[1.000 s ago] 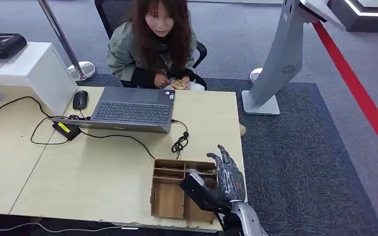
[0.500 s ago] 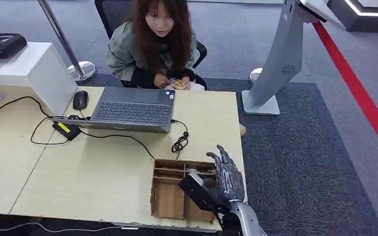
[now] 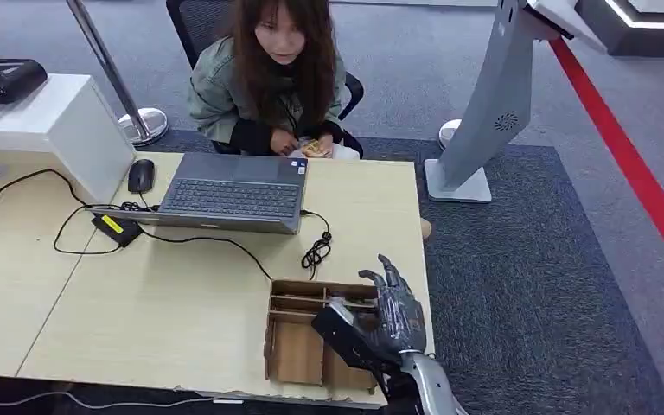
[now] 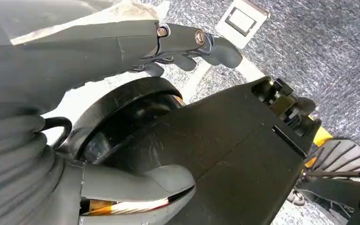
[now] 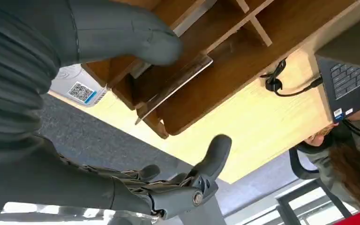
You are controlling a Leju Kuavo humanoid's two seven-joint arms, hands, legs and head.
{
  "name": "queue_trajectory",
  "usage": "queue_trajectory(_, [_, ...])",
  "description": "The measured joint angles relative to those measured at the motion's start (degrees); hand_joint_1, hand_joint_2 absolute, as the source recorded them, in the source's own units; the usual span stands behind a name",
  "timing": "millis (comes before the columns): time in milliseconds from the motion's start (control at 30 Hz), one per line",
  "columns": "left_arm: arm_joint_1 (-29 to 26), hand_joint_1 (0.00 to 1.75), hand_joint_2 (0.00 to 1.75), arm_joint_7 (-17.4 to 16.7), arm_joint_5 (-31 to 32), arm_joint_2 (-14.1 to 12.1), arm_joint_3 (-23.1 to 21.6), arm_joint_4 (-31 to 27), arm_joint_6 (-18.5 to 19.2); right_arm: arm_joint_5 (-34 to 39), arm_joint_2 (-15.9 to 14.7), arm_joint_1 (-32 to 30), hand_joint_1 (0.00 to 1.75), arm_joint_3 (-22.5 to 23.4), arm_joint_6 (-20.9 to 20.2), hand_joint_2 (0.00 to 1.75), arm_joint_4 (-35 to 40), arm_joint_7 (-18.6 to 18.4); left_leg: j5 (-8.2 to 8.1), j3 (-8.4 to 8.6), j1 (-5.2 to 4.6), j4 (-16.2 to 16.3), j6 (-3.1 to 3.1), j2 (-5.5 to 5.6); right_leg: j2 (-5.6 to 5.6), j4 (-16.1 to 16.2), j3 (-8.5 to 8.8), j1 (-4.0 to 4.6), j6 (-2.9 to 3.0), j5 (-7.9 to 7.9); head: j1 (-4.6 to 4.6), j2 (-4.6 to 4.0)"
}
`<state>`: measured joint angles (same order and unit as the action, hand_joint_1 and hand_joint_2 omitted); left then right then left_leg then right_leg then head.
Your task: Pass the card to the sensor for recognition and then transmit it.
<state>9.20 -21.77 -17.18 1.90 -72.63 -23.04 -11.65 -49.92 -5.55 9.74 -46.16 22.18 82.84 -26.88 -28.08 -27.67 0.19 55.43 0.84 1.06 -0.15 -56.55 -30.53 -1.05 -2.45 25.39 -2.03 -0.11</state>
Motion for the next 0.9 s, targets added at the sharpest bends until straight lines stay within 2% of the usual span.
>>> queue_trajectory(400, [0.0, 0.0, 1.75, 0.4, 0.3, -0.2, 0.0, 0.0, 0.2, 0.0, 0.5, 0.9, 1.1, 0.0, 0.1, 1.75, -1.2, 0.0, 0.0, 0.0, 0.0, 0.0, 0.0, -0.01, 0.0, 0.0, 0.0, 0.0, 0.0, 0.0, 0.0, 0.0])
queue_trajectory(500, [0.0, 0.0, 1.75, 0.5, 0.4, -0.2, 0.0, 0.0, 0.3, 0.0, 0.7, 1.1, 1.22, 0.0, 0.2, 1.75, -1.7, 0.2, 0.0, 0.0, 0.0, 0.0, 0.0, 0.0, 0.0, 0.0, 0.0, 0.0, 0.0, 0.0, 0.0, 0.0])
queue_trajectory(533, [0.0, 0.0, 1.75, 0.5, 0.5, -0.2, 0.0, 0.0, 0.3, 0.1, 0.8, 1.2, 1.33, 0.0, 0.3, 1.75, -1.9, 0.2, 0.0, 0.0, 0.0, 0.0, 0.0, 0.0, 0.0, 0.0, 0.0, 0.0, 0.0, 0.0, 0.0, 0.0])
queue_trajectory(900, [0.0, 0.0, 1.75, 0.5, 0.7, -0.3, 0.0, 0.0, 0.3, 0.9, 1.2, 1.7, 1.43, 0.0, 1.3, 1.75, -3.0, 0.6, 0.0, 0.0, 0.0, 0.0, 0.0, 0.0, 0.0, 0.0, 0.0, 0.0, 0.0, 0.0, 0.0, 0.0])
